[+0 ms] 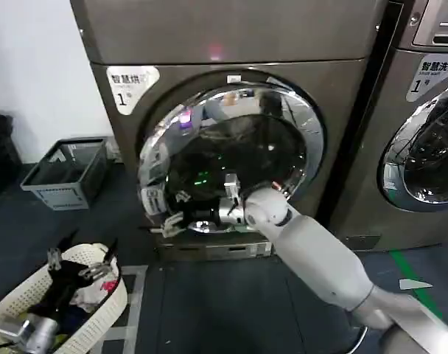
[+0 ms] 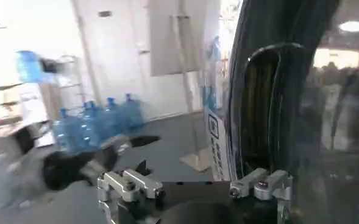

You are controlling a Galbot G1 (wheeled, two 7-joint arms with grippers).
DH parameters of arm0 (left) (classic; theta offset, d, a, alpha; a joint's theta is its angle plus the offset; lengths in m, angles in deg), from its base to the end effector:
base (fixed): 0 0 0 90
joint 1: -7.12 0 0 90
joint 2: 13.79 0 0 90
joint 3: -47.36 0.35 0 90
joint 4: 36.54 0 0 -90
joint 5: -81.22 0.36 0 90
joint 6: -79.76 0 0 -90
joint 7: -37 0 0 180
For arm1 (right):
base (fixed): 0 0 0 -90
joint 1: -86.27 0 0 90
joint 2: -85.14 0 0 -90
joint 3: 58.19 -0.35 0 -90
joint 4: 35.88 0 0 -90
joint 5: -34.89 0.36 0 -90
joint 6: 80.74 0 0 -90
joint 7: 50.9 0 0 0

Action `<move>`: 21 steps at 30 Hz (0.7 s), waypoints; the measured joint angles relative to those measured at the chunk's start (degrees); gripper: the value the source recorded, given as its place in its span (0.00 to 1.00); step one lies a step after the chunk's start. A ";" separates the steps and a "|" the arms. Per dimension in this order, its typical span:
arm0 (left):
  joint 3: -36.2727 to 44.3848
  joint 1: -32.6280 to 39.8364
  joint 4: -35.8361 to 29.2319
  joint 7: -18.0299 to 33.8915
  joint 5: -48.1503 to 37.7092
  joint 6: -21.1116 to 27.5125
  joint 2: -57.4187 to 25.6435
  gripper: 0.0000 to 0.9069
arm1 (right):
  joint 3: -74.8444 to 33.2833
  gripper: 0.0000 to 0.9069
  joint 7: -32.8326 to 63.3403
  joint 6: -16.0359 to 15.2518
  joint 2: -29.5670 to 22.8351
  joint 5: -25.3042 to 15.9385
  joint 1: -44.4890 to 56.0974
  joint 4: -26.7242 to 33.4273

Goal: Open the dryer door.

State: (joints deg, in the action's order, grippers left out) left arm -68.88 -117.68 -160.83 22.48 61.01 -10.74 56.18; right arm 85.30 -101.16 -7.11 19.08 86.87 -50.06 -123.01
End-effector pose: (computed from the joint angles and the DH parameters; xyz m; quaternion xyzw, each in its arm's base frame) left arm 0.1659 0.1740 -0.2288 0.0457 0.9930 0.1003 0.0421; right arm 0.4758 0.1148 -0.1585 0.7491 -0.6598 -0.0236 0.0550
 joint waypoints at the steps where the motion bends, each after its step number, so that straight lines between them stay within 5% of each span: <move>1: -0.20 0.40 0.48 0.03 -0.20 0.00 -0.39 1.00 | 0.24 1.00 -0.96 0.10 0.87 0.15 0.00 -0.68; 21: 7.05 7.01 6.43 -0.23 -3.00 -3.25 -10.65 1.00 | 1.63 1.00 -15.78 4.02 14.72 6.68 0.35 -9.90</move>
State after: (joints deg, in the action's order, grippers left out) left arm -61.83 -110.67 -154.40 22.25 58.01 -13.99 45.52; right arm 86.93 -116.94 -3.09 33.80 93.55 -49.71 -132.91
